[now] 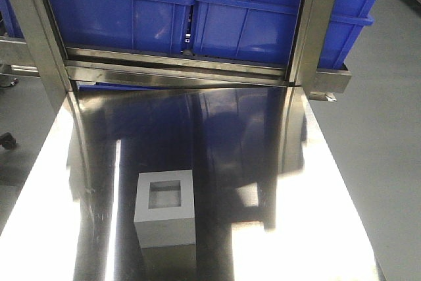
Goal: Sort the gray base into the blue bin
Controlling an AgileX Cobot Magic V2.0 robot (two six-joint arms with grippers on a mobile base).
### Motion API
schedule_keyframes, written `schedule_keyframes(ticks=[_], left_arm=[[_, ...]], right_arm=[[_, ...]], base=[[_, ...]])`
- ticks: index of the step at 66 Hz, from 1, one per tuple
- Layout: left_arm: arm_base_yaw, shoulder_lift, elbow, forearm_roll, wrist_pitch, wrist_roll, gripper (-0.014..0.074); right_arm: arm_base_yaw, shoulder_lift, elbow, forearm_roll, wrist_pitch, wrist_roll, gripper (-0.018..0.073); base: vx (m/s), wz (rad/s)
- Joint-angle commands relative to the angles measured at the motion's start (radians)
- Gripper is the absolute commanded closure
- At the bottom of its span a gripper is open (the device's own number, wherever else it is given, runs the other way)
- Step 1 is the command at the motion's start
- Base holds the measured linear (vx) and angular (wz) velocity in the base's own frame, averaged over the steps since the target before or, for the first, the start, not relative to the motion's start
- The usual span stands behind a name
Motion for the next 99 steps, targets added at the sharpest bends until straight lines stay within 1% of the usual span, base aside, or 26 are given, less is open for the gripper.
schedule_keyframes(ticks=[1,48,56,67,76,83,91,99], left_arm=[[-0.001,-0.016,0.029,-0.006,-0.065,-0.001,0.0602],[-0.001,-0.016,0.029,-0.006,-0.065,-0.001,0.0602],[-0.001,-0.016,0.029,-0.006,-0.091,-0.001,0.0602],[-0.001,-0.016,0.011,-0.006,-0.086,-0.001,0.0602],[-0.001,-0.01,-0.051,-0.006,-0.078,-0.001,0.0602],[-0.001,0.033,-0.113,-0.006,-0.071,-0.001,0.0602],[-0.001,0.143,-0.202,-0.006,-0.044,-0.004,0.0602],[-0.001,0.282,-0.306,-0.006,0.023,-0.002,0.0602]], right_arm=[[-0.005,-0.011,0.014,-0.006,-0.074,-0.005,0.0568],[-0.005,-0.011,0.014,-0.006,-0.074,-0.005,0.0568],[-0.005,-0.011,0.014,-0.006,-0.074,-0.005,0.0568],[-0.005,-0.011,0.014,-0.006,-0.074,-0.005,0.0568],[-0.005,-0.011,0.014,-0.006,-0.074,-0.005,0.0568],[-0.005,-0.011,0.014,-0.006,-0.074,-0.005,0.0568],[-0.005,-0.011,0.014,-0.006,-0.074,-0.005,0.0568],[-0.005,-0.011,0.014,-0.006,-0.074,-0.005,0.0568]], base=[[0.0,0.0],[0.0,0.0],[0.0,0.0],[0.0,0.0],[0.0,0.0],[0.0,0.0],[0.0,0.0],[0.0,0.0]])
